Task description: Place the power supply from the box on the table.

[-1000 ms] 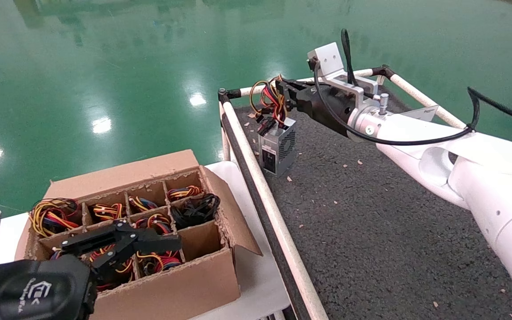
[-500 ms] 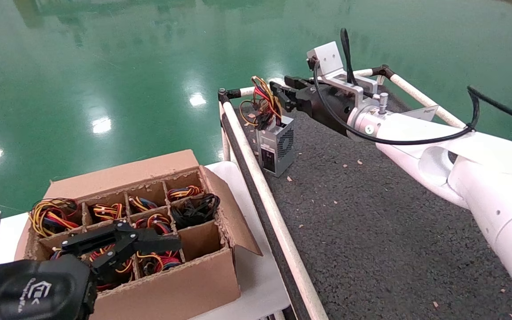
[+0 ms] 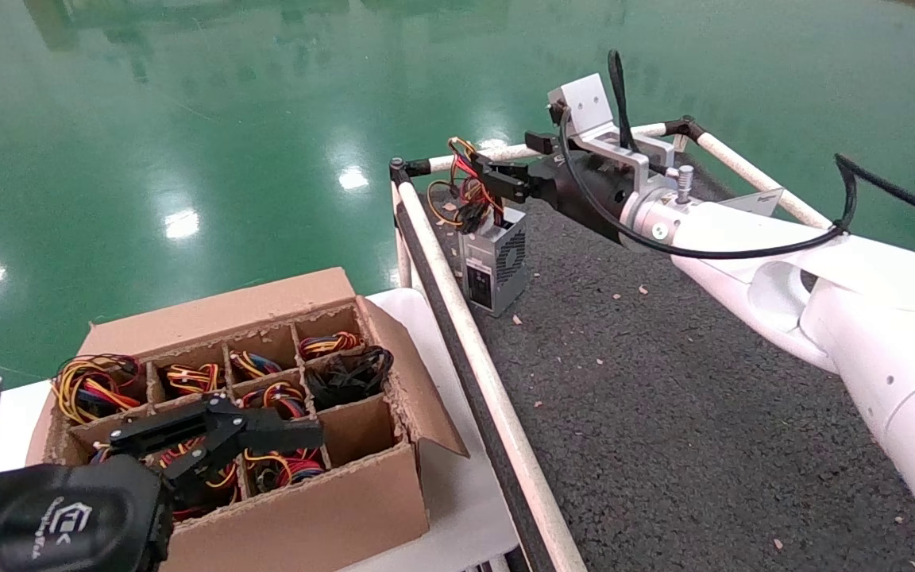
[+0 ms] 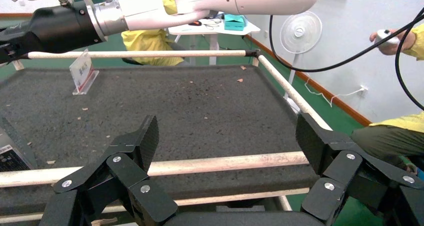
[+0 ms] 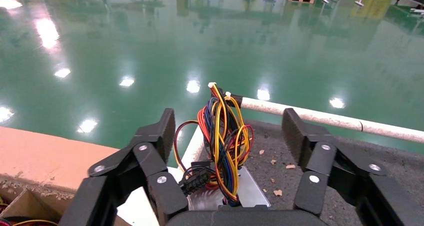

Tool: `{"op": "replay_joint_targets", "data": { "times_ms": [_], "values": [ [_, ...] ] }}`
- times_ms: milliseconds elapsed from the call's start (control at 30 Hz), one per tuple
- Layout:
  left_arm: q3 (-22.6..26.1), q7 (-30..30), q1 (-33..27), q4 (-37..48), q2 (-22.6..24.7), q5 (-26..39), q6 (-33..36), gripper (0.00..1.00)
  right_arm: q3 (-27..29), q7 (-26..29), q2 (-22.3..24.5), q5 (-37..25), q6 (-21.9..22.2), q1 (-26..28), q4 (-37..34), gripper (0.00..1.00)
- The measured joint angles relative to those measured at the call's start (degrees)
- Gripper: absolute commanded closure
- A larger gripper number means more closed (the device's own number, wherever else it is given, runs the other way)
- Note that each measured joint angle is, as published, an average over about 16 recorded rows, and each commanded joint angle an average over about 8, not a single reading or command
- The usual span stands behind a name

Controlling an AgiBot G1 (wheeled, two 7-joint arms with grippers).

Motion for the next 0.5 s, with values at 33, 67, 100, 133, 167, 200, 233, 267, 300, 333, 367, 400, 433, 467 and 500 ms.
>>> {"op": "replay_joint_targets", "data": {
  "times_ms": [33, 67, 100, 133, 167, 200, 233, 267, 300, 333, 367, 400, 433, 467, 500],
  "values": [
    [0.0, 0.0, 0.0, 0.0, 0.0, 0.0, 0.0, 0.0, 0.01, 0.01, 0.02, 0.0, -0.02, -0.02, 0.03, 0.0],
    [0.0, 0.0, 0.0, 0.0, 0.0, 0.0, 0.0, 0.0, 0.04, 0.02, 0.05, -0.01, -0.05, -0.05, 0.08, 0.0],
    [0.0, 0.0, 0.0, 0.0, 0.0, 0.0, 0.0, 0.0, 0.08, 0.05, 0.1, -0.01, -0.11, -0.1, 0.17, 0.0],
    [0.0, 0.0, 0.0, 0.0, 0.0, 0.0, 0.0, 0.0, 0.16, 0.1, 0.21, -0.01, -0.24, -0.21, 0.34, 0.0],
    [0.0, 0.0, 0.0, 0.0, 0.0, 0.0, 0.0, 0.0, 0.26, 0.18, 0.36, -0.01, -0.41, -0.35, 0.57, 0.0],
    [0.0, 0.0, 0.0, 0.01, 0.0, 0.0, 0.0, 0.0, 0.39, 0.29, 0.55, -0.01, -0.62, -0.53, 0.86, 0.0],
    [0.0, 0.0, 0.0, 0.01, 0.0, 0.0, 0.0, 0.0, 0.56, 0.42, 0.79, 0.0, -0.9, -0.77, 1.24, 0.0],
    [0.0, 0.01, 0.0, 0.01, 0.0, 0.0, 0.0, 0.0, 0.75, 0.57, 1.07, 0.01, -1.22, -1.03, 1.67, 0.0],
    [0.01, 0.01, -0.01, 0.01, 0.0, 0.0, 0.0, 0.0, 0.97, 0.75, 1.39, 0.02, -1.59, -1.34, 2.16, 0.0],
    [0.01, 0.01, -0.01, 0.01, 0.0, 0.0, 0.0, 0.0, 1.22, 0.95, 1.77, 0.03, -2.02, -1.7, 2.73, 0.0],
    [0.01, 0.01, -0.01, 0.02, 0.0, 0.0, 0.0, 0.0, 1.5, 1.18, 2.18, 0.04, -2.49, -2.1, 3.37, 0.0],
    [0.01, 0.01, -0.01, 0.02, 0.0, 0.0, 0.0, 0.0, 1.81, 1.43, 2.63, 0.06, -3.01, -2.53, 4.06, 0.0],
    [0.01, 0.01, -0.01, 0.02, 0.0, 0.0, 0.01, 0.0, 2.15, 1.71, 3.14, 0.07, -3.6, -3.01, 4.84, 0.0],
    [0.02, 0.01, -0.01, 0.02, 0.0, -0.01, 0.01, 0.0, 2.52, 2.01, 3.69, 0.09, -4.22, -3.53, 5.68, 0.0],
    [0.02, 0.02, -0.01, 0.03, 0.0, -0.01, 0.01, 0.0, 2.92, 2.33, 4.27, 0.11, -4.89, -4.09, 6.58, 0.0]
  ]
}}
